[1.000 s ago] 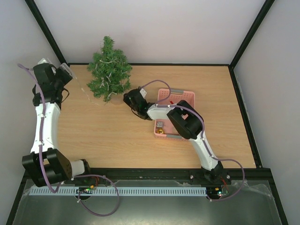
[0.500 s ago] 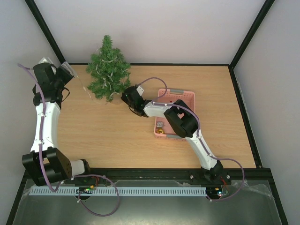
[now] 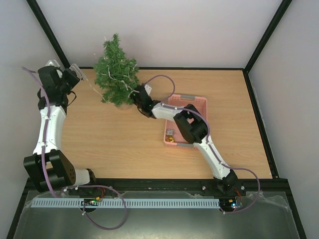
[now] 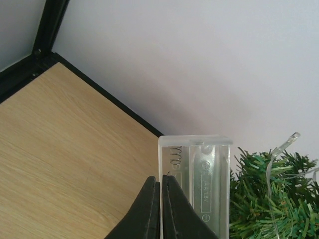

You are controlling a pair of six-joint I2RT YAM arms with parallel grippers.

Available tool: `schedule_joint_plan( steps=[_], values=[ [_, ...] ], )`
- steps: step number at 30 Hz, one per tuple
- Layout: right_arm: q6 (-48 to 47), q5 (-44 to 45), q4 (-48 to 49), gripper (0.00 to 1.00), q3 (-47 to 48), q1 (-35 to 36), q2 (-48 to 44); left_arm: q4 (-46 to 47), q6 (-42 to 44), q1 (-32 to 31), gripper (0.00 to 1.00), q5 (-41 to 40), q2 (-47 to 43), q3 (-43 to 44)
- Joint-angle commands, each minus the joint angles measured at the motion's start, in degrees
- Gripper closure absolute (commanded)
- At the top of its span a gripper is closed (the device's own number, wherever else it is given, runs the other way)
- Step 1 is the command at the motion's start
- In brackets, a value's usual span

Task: Decorate the small christmas tree
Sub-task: Wrap the decoration item around the Christmas tree.

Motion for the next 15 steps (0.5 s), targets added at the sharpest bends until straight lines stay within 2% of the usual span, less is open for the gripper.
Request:
schedule_joint_plan(
  steps=[1,7,15],
  values=[
    [-4.94,0.97,-3.28,0.78,2.21,-1.47,1.22,2.25,-2.15,-0.24,0.98,4.77,0.81,0.56],
    [-6.47,1.01,-3.37,0.78,1.47,-1.59,-0.10,-0.56,-6.04,-0.30,0.98,8.19,-3.24,0.30],
    [-5.75,0.61,-2.56,0.78,-0.94,-1.59,-1.22,7.62,-11.91,0.10,0.98,9.26,-8.63,-2.79]
  ],
)
